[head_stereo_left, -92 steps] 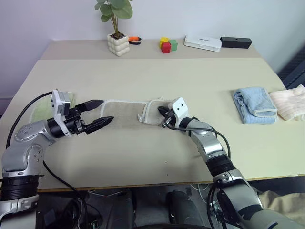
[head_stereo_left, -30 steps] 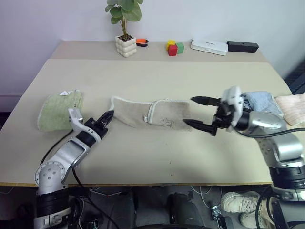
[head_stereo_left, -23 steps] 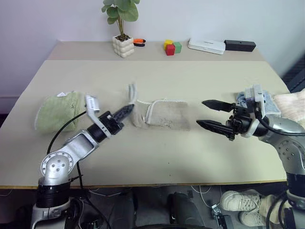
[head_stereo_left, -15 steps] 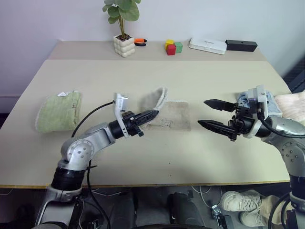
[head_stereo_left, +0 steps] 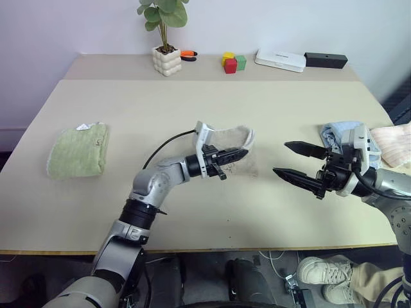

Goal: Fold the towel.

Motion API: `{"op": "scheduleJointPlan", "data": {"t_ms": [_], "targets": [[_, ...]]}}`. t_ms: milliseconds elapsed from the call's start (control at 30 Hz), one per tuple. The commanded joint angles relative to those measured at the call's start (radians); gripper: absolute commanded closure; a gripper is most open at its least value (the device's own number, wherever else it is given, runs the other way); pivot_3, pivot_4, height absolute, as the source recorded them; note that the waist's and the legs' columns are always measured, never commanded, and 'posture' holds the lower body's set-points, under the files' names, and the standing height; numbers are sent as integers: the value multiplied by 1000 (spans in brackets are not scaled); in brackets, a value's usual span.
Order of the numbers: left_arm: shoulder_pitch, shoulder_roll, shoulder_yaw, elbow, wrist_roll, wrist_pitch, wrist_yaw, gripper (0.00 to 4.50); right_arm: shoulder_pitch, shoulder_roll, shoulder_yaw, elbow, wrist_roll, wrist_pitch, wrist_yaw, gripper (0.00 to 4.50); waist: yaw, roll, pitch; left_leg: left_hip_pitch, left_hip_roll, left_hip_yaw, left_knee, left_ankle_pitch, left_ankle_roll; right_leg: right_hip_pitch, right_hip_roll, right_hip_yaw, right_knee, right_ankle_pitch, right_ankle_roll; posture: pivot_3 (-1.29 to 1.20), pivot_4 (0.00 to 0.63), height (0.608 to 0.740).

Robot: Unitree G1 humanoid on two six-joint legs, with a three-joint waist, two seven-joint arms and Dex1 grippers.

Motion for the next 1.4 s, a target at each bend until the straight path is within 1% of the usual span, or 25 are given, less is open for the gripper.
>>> {"op": "scheduleJointPlan", "data": {"t_ms": [33, 67, 133, 167, 200, 300, 367, 400, 467, 533, 600, 667, 700, 733, 800, 867, 900, 1000, 1033, 1067, 1100, 1233, 1333, 1400], "targets": [[-20, -12, -36, 27, 79, -48, -46, 4479, 3, -4, -28, -37, 15, -13, -12, 0, 0, 0, 0, 0, 0, 0, 0, 0, 0, 0, 0, 0, 0, 0, 0, 0, 150, 735], [-24, -17, -37, 42, 86, -44, -58, 4479, 3, -3, -26, -38, 17, -12, -15, 0, 0, 0, 0, 0, 0, 0, 0, 0, 0, 0, 0, 0, 0, 0, 0, 0, 150, 735], [-35, -41, -25, 78, 90, -45, -82, 3935, 0, 2, -15, -36, 13, -16, -21, 0, 0, 0, 0, 0, 0, 0, 0, 0, 0, 0, 0, 0, 0, 0, 0, 0, 150, 735], [-47, -57, -2, 106, 97, -52, -54, 3564, -4, 4, -9, -35, 10, -18, -23, 0, 0, 0, 0, 0, 0, 0, 0, 0, 0, 0, 0, 0, 0, 0, 0, 0, 150, 735], [-48, -51, -5, 106, 107, -52, -71, 3130, -9, 5, -4, -34, 8, -19, -25, 0, 2, 0, 0, 0, 0, 0, 0, 0, 0, 0, 0, 0, 0, 0, 0, 0, 150, 735], [-36, -39, 1, 72, 113, -46, -100, 1555, -24, 7, 9, -24, 5, -21, -25, 0, 1, 0, 0, -1, 0, 0, 0, 0, 0, 0, 0, 0, -1, 0, 0, 0, 150, 735], [-16, -27, 13, 6, 88, -36, -136, 536, -46, 19, 23, -12, 11, -19, -30, 0, -3, 0, 0, -1, 0, 0, 0, 0, 0, 0, 0, 0, -1, 0, 0, 0, 150, 735], [-8, -24, 37, -26, 54, -17, -152, 42, -56, 28, 30, -10, 14, -19, -36, 0, -6, 0, 0, -1, 0, 0, -1, 0, 0, 0, 0, 0, -1, 0, 0, 0, 150, 735], [3, -18, 76, -70, 3, 21, -171, 42, -72, 45, 40, -8, 18, -20, -47, 0, -6, 0, 0, -1, 1, -1, -1, 0, 0, -1, 1, 0, 0, 0, 0, 0, 150, 735], [15, 7, 128, -125, -44, 54, -175, 42, -114, 103, 52, 12, 26, -18, -103, 0, -7, 0, 0, -1, 1, -1, -1, 0, 0, 0, 1, 0, 0, 0, 1, 0, 150, 735], [17, 11, 194, -163, -104, 100, -134, 42, -158, 174, 62, 36, 8, -33, -172, 0, -13, 0, 0, 0, 1, -1, -1, 0, 0, 0, 1, 0, 0, 1, 2, 0, 150, 735], [12, 6, 279, -185, -189, 157, -82, 42, -182, 218, 103, 44, -45, -64, -206, 0, -14, 0, 0, 0, 1, -1, -1, 0, 0, 0, 1, 0, 0, 2, 3, 0, 150, 735], [14, 7, 302, -197, -208, 171, -63, 416, -194, 238, 113, 53, -57, -68, -228, 0, -16, 0, 0, -1, 1, -1, -1, 0, 0, 0, 1, -1, 0, 2, 3, 0, 150, 735], [18, 6, 322, -210, -211, 170, -32, 564, -216, 275, 112, 68, -49, -61, -272, 259, -18, 0, 0, -1, 1, -1, -1, 0, 0, 0, 1, -1, 0, 2, 3, 0, 150, 735], [23, -6, 374, -215, -208, 136, 42, 1301, -254, 354, 135, 89, -85, -86, -362, 832, -20, 0, 0, -1, 1, -1, -1, 0, 0, 0, 1, -1, 1, 2, 4, 0, 150, 735], [21, -16, 411, -192, -176, 82, 107, 2414, -276, 419, 185, 111, -197, -130, -472, 1908, -21, 0, 0, 0, 1, -1, -1, 0, 0, 0, 1, -1, 1, 4, 7, 0, 150, 735], [21, -18, 418, -185, -168, 68, 122, 2846, -281, 449, 196, 121, -234, -153, -514, 2334, -20, 0, 0, 0, 1, -1, -1, 0, 0, 0, 1, -1, 1, 4, 7, 0, 150, 735], [25, -40, 412, -152, -121, 13, 173, 4321, -304, 586, 194, 170, -288, -172, -696, 3804, -21, 0, 0, -1, 1, -1, -1, 1, -1, -1, 1, -1, 1, 4, 7, 0, 150, 735], [22, -57, 413, -136, -112, 2, 200, 4500, -307, 622, 200, 183, -304, -166, -739, 4273, -19, 0, 0, -1, 1, 0, -1, 1, -1, -1, 1, -1, 1, 4, 7, 0, 150, 735], [17, -71, 411, -117, -95, -11, 228, 4500, -307, 649, 204, 196, -318, -157, -774, 4393, -18, 0, 0, -1, 1, 0, -1, 1, -1, -1, 1, -1, 1, 4, 7, 0, 150, 735], [14, -80, 406, -102, -76, -30, 244, 4500, -305, 663, 212, 205, -334, -155, -790, 4393, -17, 0, 0, -1, 1, 0, -1, 1, -1, -1, 1, -1, 1, 4, 7, 0, 150, 735], [19, -124, 349, -32, 46, -123, 312, 4500, -293, 699, 316, 261, -443, -210, -801, 4393, -22, 0, 0, -1, 0, 0, -1, 1, -1, -1, 1, -1, 1, 4, 7, 0, 150, 735], [23, -138, 327, -4, 70, -123, 310, 4500, -285, 714, 360, 324, -499, -242, -804, 4393, -23, 1, 0, -1, 1, 0, -2, 1, -1, -2, 1, -1, 1, 4, 7, 0, 150, 735], [24, -133, 289, 31, 115, -119, 310, 4500, -275, 719, 377, 374, -529, -261, -805, 4393, -24, 1, 0, -1, 1, 0, -2, 1, -1, -2, 2, -1, 1, 4, 7, 0, 150, 735]]}}
